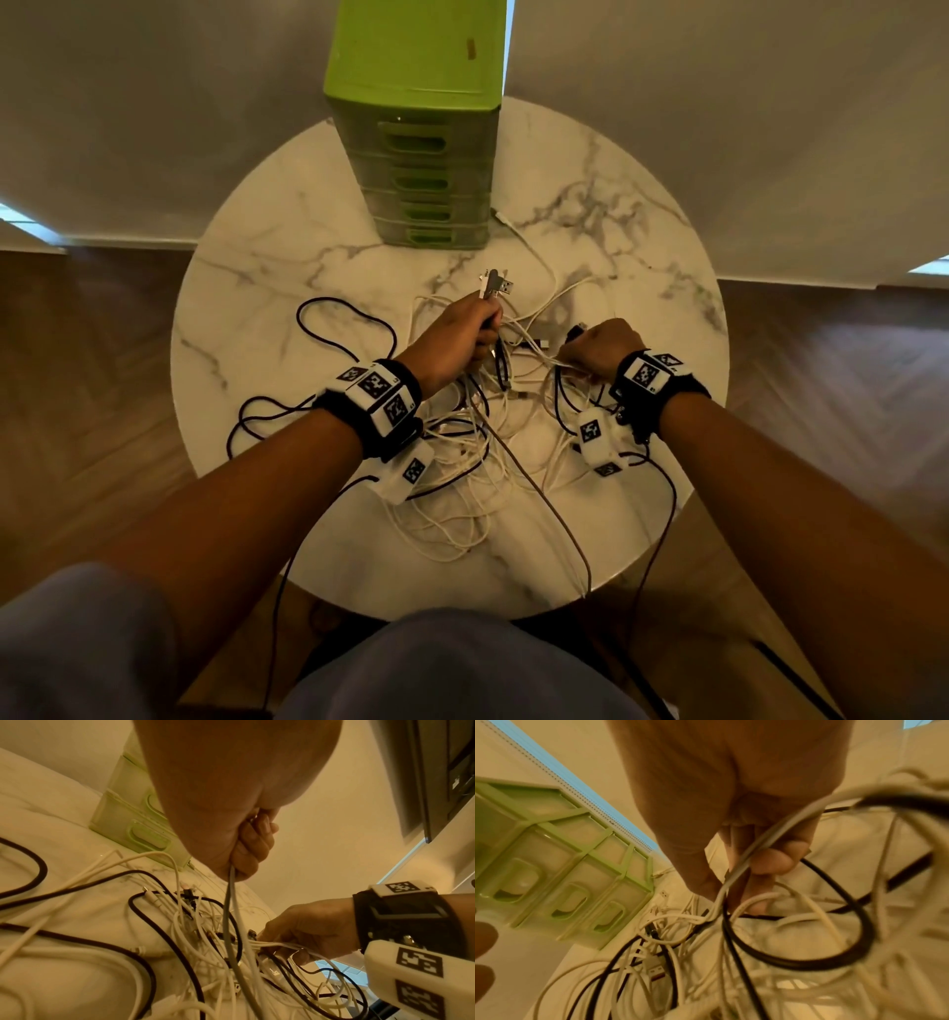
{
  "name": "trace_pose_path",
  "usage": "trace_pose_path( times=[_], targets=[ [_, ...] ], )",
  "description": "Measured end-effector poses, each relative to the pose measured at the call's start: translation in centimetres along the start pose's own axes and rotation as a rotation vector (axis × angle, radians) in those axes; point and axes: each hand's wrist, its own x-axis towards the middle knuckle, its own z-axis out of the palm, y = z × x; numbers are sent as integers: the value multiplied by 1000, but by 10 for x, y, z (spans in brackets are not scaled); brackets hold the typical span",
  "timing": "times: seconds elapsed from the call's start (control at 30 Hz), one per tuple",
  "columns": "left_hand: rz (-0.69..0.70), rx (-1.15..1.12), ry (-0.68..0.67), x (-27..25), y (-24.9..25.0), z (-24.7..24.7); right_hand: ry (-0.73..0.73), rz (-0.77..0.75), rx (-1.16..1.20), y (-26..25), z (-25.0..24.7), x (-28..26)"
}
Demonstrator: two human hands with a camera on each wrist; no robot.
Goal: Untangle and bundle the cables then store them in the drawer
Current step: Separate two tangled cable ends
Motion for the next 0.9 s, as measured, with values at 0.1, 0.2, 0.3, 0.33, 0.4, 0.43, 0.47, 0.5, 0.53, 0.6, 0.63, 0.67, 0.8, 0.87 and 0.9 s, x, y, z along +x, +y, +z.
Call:
trace_pose_path(
  times=[0.1, 0.2, 0.3, 0.33, 0.4, 0.43, 0.47, 0.5, 0.53, 0.6, 0.63, 0.67, 0.8, 0.87, 0.9],
  targets=[
    [10, -23, -7, -4, -1, 4, -40, -32, 24, -1, -3, -6],
    [39, -60, -18, -9, -3, 5, 21, -257, 6, -14, -18, -22],
    [58, -75, 3, -12, -6, 4, 216, -534, 217, -35, -43, -45],
    [67, -85, 11, -15, -6, 5, 280, -618, 335, -44, -55, -56],
    [93, -130, 16, -20, -6, 6, 333, -740, 562, -64, -76, -81],
    [107, -170, 19, -21, -6, 7, 320, -784, 652, -72, -86, -93],
    [119, -224, 22, -24, -5, 9, 289, -818, 715, -79, -92, -104],
    [130, -286, 28, -27, -3, 11, 259, -847, 739, -82, -94, -115],
    [144, -348, 36, -30, 0, 13, 231, -868, 731, -84, -91, -126],
    [192, -440, 58, -38, 6, 16, 196, -898, 642, -82, -72, -142],
    [216, -470, 79, -41, 7, 17, 187, -907, 577, -79, -58, -146],
    [242, -494, 103, -45, 10, 19, 185, -921, 507, -75, -43, -150],
    [332, -500, 142, -59, 12, 25, 204, -1007, 418, -66, 0, -154],
    [337, -462, 157, -67, 13, 27, 184, -996, 487, -68, 8, -158],
    [346, -422, 160, -70, 14, 26, 175, -983, 502, -69, 9, -160]
  ],
)
